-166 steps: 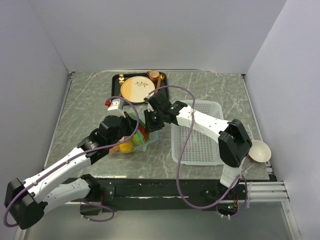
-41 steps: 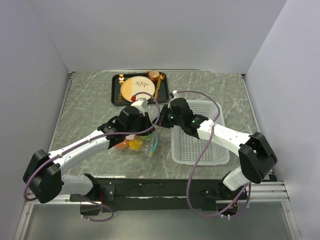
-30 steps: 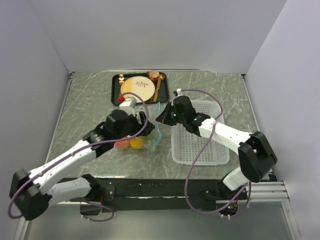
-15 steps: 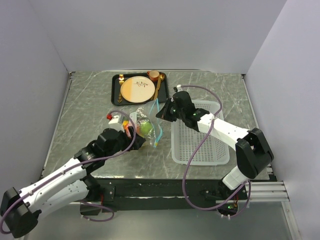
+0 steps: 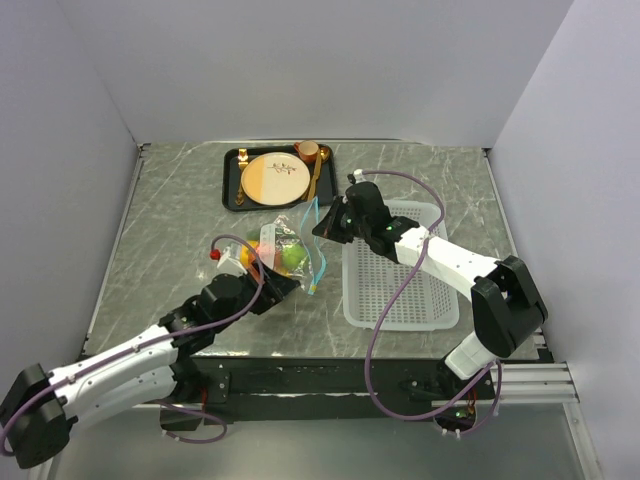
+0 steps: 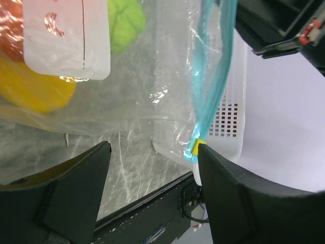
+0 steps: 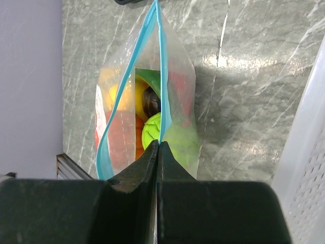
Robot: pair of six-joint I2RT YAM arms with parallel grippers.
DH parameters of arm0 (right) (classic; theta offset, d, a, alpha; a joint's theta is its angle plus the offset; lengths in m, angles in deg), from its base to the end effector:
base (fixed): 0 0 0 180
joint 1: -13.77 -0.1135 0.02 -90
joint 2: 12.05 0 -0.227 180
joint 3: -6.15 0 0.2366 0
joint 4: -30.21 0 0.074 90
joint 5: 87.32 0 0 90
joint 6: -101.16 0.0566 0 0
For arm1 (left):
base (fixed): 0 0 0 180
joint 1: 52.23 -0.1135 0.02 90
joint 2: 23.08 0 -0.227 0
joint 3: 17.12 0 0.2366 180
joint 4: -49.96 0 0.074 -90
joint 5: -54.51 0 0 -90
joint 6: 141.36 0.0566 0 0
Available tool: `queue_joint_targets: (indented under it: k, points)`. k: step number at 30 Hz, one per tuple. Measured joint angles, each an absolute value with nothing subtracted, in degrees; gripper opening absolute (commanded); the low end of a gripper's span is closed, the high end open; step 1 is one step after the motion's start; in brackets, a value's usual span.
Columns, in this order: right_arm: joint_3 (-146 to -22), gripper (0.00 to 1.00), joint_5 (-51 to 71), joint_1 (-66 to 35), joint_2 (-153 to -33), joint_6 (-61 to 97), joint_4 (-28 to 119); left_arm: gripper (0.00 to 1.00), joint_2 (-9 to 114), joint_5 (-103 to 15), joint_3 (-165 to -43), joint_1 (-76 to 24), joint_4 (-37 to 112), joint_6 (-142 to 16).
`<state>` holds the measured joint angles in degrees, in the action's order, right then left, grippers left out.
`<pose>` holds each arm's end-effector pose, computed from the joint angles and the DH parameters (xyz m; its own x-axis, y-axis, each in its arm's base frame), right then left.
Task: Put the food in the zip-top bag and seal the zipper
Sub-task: Zip the zipper food storage bag at the center of the board.
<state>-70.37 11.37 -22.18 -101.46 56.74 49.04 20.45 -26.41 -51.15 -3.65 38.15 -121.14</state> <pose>0.2855 0.2176 0.2194 -0.7867 0.3016 -0.5386 -0.1750 0.7277 0.6631 0.1455 -0.1514 0.1836 -0.6867 -0.6223 -0.3758 -0.0033 0.5196 -0.8544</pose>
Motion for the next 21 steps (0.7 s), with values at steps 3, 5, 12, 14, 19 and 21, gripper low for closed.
queue_joint_targets:
  k: [3, 5, 12, 14, 19, 21]
  points:
    - [-70.4, 0.04, 11.3, -22.2, -101.5, 56.7, 49.0, 0.67, 22.6, -25.5, -51.1, -2.7, 40.0, -123.1]
    - [-70.4, 0.04, 11.3, -22.2, -101.5, 56.7, 49.0, 0.66, 22.8, -24.7, -50.6, -2.4, 42.3, -124.8]
    - [-70.3, 0.05, 11.4, -22.2, -101.3, 56.7, 49.1, 0.63, 24.9, -22.5, -48.6, -2.3, 49.1, -129.9]
    - [-70.3, 0.04, 11.4, -22.2, -101.2, 56.7, 49.1, 0.62, 25.9, -22.3, -48.6, -2.3, 50.0, -130.6]
    - [-70.3, 0.04, 11.3, -22.2, -101.0, 56.7, 49.2, 0.63, 26.5, -22.1, -47.6, -1.9, 51.7, -133.3]
    - [-70.3, 0.05, 11.3, -22.2, -101.0, 56.7, 49.2, 0.62, 26.2, -22.0, -46.8, -1.5, 51.7, -134.0]
